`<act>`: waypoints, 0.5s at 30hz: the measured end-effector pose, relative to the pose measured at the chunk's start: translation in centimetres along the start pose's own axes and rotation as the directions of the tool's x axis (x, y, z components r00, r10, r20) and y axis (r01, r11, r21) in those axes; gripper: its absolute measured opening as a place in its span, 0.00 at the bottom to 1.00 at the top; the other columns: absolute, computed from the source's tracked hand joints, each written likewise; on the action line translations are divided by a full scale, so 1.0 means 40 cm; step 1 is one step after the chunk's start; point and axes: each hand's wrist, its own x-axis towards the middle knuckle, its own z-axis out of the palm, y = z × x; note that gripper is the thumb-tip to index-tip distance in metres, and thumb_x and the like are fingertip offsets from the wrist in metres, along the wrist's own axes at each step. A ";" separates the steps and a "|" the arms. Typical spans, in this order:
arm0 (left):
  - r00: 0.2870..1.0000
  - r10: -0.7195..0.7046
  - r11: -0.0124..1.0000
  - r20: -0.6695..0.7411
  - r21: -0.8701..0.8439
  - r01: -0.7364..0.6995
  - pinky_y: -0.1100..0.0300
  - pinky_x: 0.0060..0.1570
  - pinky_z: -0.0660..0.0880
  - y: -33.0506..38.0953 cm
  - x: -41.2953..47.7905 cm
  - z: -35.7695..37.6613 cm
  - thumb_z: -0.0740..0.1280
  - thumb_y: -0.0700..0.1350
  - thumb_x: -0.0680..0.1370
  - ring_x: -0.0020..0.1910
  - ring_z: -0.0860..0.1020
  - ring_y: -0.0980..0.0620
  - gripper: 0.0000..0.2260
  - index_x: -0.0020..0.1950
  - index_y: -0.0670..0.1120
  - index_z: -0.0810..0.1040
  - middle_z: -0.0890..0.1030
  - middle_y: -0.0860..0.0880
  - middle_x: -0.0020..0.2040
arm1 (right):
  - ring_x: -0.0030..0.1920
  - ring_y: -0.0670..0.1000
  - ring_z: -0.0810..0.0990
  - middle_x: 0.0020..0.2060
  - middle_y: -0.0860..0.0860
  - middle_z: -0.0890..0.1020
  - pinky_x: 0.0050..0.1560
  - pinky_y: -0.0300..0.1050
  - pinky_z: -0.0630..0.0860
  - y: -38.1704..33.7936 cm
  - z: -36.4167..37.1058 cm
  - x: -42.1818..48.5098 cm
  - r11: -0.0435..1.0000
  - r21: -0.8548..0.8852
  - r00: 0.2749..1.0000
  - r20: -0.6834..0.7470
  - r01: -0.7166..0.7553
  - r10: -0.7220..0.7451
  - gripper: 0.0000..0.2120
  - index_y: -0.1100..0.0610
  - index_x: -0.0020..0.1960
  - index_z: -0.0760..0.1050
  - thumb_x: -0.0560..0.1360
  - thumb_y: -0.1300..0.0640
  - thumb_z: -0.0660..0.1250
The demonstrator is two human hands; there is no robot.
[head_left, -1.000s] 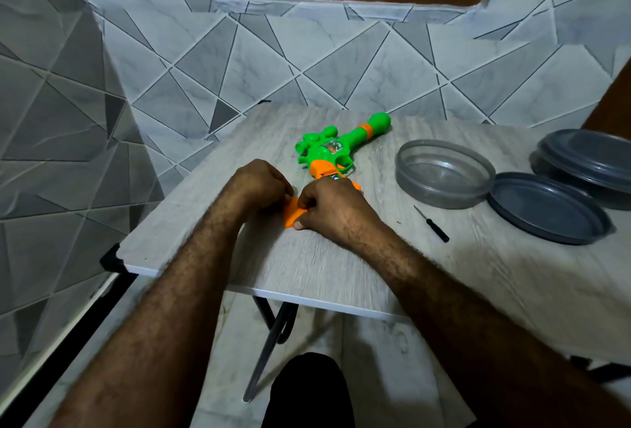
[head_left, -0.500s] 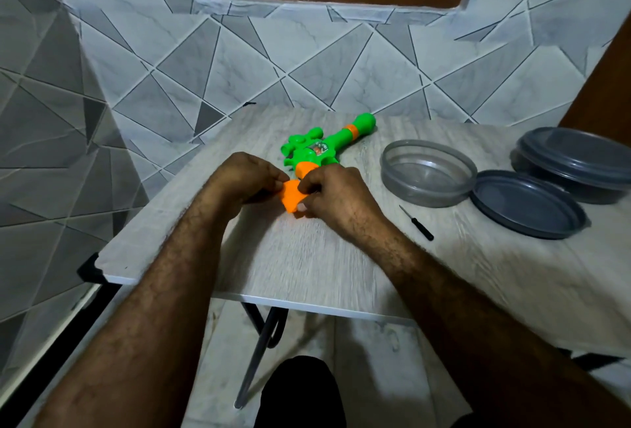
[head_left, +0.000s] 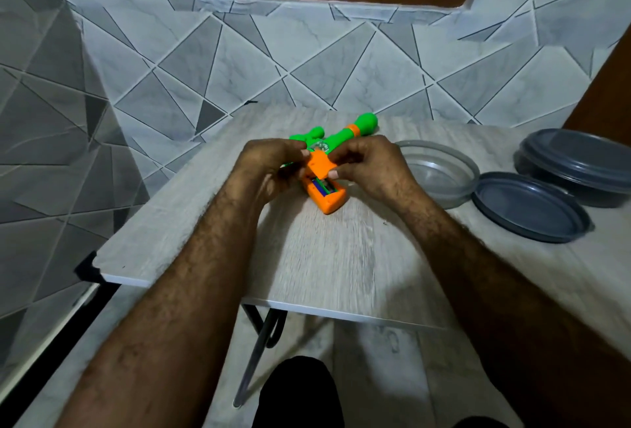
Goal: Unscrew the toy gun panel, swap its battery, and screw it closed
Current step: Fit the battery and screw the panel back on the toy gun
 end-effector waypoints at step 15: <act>0.993 -0.101 0.990 -0.067 -0.110 0.094 0.61 0.35 0.81 -0.071 0.020 -0.054 0.64 0.25 0.75 0.41 0.80 0.49 0.10 0.46 0.39 0.78 0.80 0.42 0.43 | 0.49 0.45 0.82 0.48 0.47 0.85 0.54 0.41 0.78 0.037 0.052 -0.010 0.999 -0.015 0.999 0.046 0.028 -0.028 0.19 0.50 0.54 0.83 0.63 0.58 0.79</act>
